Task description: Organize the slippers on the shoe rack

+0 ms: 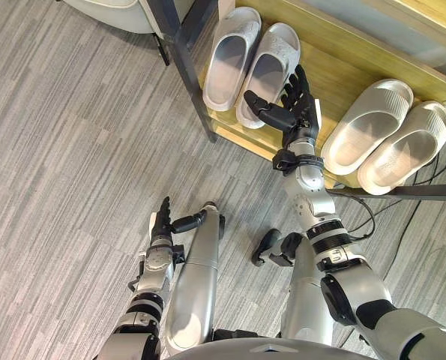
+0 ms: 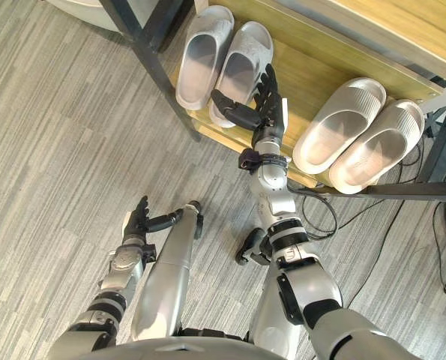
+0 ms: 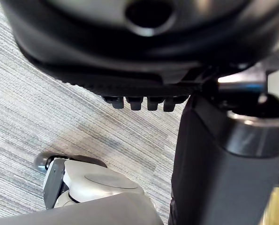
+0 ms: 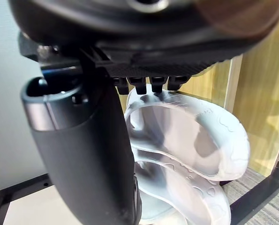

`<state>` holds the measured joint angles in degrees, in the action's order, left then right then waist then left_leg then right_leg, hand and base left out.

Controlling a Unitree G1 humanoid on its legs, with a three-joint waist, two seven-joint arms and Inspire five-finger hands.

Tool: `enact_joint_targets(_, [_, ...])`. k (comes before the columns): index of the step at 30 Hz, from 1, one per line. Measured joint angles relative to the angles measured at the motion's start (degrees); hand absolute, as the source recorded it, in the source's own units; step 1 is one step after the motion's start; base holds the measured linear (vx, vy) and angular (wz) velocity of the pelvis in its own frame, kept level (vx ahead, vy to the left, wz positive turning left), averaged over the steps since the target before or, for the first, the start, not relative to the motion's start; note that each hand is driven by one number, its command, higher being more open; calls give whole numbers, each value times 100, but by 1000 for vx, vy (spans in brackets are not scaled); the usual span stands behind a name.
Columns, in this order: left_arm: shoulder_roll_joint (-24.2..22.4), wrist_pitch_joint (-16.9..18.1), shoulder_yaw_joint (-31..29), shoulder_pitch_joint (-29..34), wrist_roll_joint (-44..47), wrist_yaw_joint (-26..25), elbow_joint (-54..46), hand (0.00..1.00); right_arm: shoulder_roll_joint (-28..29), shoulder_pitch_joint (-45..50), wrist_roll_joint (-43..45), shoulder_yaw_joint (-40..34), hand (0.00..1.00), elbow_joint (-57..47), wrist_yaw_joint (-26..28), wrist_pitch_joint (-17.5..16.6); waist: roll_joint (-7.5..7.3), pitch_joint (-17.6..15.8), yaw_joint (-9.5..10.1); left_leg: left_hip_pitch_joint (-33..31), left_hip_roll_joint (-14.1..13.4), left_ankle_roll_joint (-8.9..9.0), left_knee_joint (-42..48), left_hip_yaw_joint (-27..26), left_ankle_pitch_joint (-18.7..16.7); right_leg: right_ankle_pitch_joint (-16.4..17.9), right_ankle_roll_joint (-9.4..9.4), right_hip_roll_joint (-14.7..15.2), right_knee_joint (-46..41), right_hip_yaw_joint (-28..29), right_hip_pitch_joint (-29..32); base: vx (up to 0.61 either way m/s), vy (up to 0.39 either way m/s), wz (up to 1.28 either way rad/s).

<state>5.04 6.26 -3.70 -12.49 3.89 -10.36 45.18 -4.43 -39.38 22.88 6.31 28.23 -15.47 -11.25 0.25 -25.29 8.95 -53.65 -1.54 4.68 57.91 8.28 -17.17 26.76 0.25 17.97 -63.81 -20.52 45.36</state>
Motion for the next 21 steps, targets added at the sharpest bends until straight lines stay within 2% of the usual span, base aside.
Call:
enact_joint_targets(4, [13, -6, 1, -1, 0, -1, 14, 100, 4, -114, 172, 55, 100, 151, 1, 5, 2, 1, 3, 76, -36, 1, -36, -71, 1, -18, -17, -15, 27, 55, -18, -11, 33, -7])
enact_joint_targets(8, [21, -6, 12, 17, 0, 0, 128, 100, -4, -296, 425, 201, 100, 328, 0, 148, 61, 67, -4, 188, -114, 14, -201, -156, 25, -99, -52, -78, 193, 91, -62, -1, 26, -12])
enact_joint_targets(12, [18, -6, 13, 18, 1, -32, 139, 100, -3, -428, 426, 254, 100, 489, -7, 198, 61, 71, -14, 295, -153, 64, -395, -156, 104, -150, -68, -124, 351, 46, -163, 6, 2, 0])
enact_joint_targets(21, [-69, -7, 51, 26, 0, 10, 278, 100, -45, -525, 297, 447, 100, 760, -77, 532, 52, 168, -32, 669, -223, 112, -738, -119, 208, -219, -105, -228, 680, -75, -551, 2, 4, 0])
